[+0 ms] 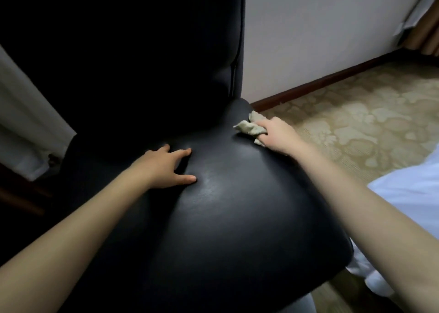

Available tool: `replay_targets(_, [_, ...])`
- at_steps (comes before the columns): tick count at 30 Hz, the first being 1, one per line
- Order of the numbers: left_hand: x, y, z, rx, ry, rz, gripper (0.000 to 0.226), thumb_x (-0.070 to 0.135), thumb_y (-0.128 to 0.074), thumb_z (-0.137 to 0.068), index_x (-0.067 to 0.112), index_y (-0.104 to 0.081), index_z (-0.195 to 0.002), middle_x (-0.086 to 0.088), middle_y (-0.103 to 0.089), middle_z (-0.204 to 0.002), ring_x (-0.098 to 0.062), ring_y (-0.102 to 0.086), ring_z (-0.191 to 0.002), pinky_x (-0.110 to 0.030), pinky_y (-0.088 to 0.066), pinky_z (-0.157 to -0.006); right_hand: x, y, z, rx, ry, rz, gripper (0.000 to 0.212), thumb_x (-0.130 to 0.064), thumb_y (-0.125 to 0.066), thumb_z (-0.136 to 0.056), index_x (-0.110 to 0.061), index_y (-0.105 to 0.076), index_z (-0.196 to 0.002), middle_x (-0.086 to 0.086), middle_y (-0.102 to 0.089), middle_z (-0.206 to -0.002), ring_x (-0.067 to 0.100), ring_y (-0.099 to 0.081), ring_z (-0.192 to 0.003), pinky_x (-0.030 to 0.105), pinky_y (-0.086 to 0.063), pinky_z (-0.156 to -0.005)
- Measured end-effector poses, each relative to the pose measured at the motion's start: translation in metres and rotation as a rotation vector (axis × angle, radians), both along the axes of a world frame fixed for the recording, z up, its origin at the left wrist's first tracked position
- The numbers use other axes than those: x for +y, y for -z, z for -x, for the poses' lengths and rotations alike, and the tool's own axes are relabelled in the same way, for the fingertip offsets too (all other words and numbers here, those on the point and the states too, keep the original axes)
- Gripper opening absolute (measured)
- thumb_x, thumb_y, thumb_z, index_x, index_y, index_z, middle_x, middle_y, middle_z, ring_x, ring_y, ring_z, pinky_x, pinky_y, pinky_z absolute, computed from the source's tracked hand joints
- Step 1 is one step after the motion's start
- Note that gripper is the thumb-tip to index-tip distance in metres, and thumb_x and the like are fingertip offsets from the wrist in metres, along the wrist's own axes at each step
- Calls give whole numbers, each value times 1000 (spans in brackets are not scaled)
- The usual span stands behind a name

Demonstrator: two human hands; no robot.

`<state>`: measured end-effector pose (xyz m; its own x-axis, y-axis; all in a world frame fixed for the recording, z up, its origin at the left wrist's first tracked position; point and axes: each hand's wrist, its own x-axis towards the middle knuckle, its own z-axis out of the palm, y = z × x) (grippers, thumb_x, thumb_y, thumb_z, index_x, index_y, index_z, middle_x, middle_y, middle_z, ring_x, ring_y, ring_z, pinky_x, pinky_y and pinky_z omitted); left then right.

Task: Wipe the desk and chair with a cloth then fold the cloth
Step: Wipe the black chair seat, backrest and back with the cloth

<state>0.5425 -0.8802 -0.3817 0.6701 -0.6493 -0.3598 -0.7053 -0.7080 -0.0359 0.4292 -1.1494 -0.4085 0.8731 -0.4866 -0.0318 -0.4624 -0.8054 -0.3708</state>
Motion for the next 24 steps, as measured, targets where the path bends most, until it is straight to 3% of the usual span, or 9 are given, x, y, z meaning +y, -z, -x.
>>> replay_targets(5, [-19,-7,-2,-4,-11,-103,97,77,-53,-71,45,-3,-148,-16,-24,-153,-33,-36,-135,-37,-36,-108,20,8,98,-93,-4,-134,40,-23,-56,-86,-30,-60,-125,9,-63,-107,26,-56,-102,30,-40,-76])
replay_targets(8, [-23,-10,-3,6,-9,-164,101,75,-55,-72,44,3,-148,-20,-18,-154,-34,-35,-136,-38,-34,-109,46,17,160,-147,106,-192,47,-42,-49,-75,-37,-61,-120,-1,-64,-105,20,-58,-101,31,-43,-79])
replay_targets(12, [-29,-17,3,55,4,-187,99,67,-57,-78,41,10,-147,-22,-7,-155,-37,-34,-136,-38,-32,-111,100,37,211,-358,475,-138,46,-19,-67,-81,-38,-59,-122,-6,-54,-100,18,-55,-98,27,-33,-70])
replay_targets(16, [-38,-23,15,156,76,-148,97,66,-58,-78,48,9,-145,-16,9,-157,-39,-12,-143,-44,-17,-117,120,48,206,-480,595,22,44,-13,-71,-78,-26,-64,-119,-3,-54,-96,24,-57,-87,26,-31,-65])
replay_targets(19, [-45,-21,33,222,184,-119,100,66,-64,-73,55,7,-143,-6,16,-158,-36,9,-144,-47,-7,-116,108,48,200,-520,571,4,39,-24,-64,-81,-24,-64,-120,4,-58,-103,25,-56,-90,27,-34,-68])
replay_targets(24, [-48,-22,51,265,313,-134,106,61,-71,-69,57,8,-141,0,22,-156,-27,18,-144,-47,-6,-118,83,47,191,-470,524,-58,43,-22,-63,-85,-28,-58,-127,3,-58,-113,23,-54,-99,26,-33,-71])
